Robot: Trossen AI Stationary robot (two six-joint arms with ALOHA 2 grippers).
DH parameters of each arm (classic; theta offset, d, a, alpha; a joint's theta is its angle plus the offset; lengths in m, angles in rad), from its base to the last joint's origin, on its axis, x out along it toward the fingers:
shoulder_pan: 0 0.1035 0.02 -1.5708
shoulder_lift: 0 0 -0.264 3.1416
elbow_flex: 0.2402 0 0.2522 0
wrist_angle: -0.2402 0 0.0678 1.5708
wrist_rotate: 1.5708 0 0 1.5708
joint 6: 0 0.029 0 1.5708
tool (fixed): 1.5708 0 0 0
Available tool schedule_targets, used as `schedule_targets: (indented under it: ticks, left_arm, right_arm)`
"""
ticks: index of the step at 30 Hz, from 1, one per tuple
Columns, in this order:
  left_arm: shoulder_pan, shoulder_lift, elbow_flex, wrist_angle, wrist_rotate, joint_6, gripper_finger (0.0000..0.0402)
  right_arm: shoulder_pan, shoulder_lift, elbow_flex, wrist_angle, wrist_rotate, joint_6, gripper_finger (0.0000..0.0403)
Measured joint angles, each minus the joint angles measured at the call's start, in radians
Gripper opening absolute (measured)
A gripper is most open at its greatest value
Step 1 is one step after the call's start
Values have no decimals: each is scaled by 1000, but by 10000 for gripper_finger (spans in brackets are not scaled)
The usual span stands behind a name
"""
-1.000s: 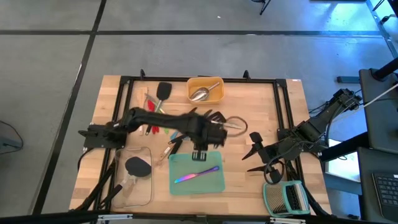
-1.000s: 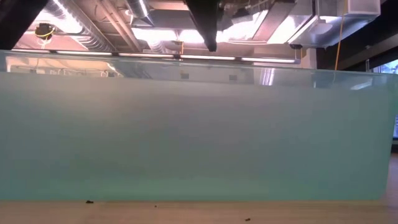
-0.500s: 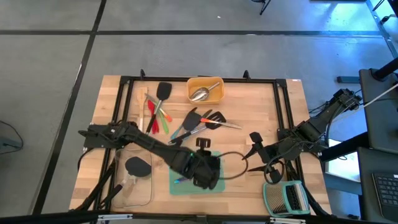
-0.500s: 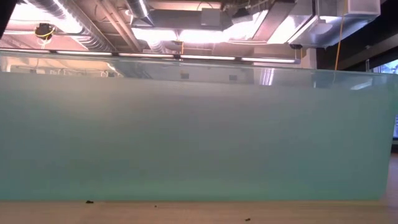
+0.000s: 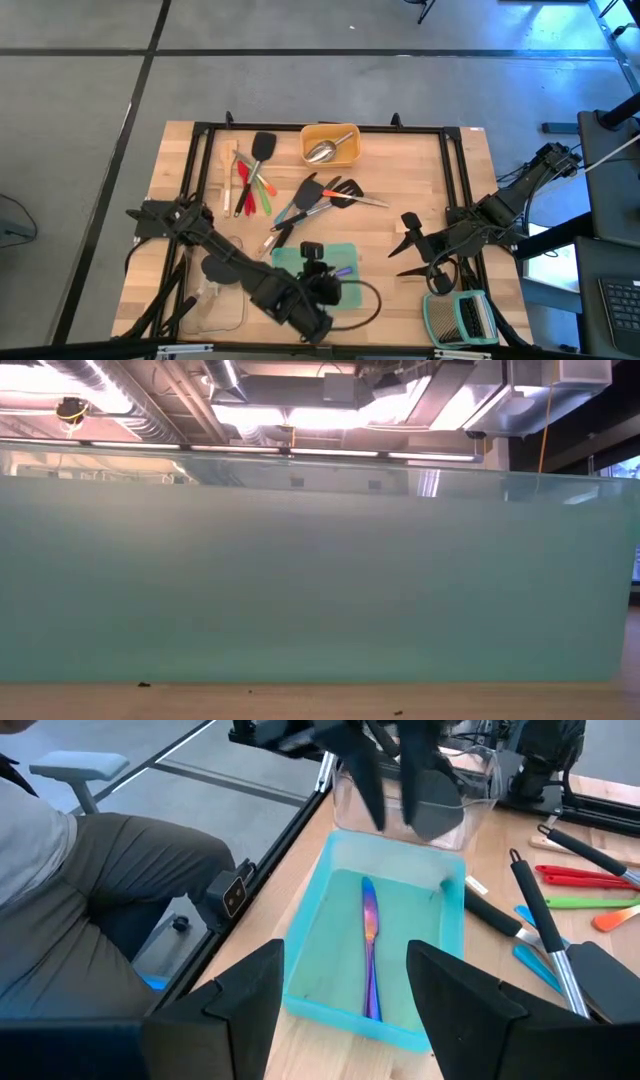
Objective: Pick & Place Kitchen Items
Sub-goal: Put the orange table knife into the green bin
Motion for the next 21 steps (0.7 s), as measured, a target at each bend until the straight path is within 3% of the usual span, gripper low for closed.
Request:
schedule_targets:
  ticks: [8, 21]
  left_arm:
    - [-63, 0, 0, 0, -65, -87, 78]
    - [-147, 22, 0, 34, -39, -166, 75]
  right_arm:
    - [0, 0, 0, 1, 0, 0, 216]
    - [-1, 0, 0, 24, 0, -26, 216]
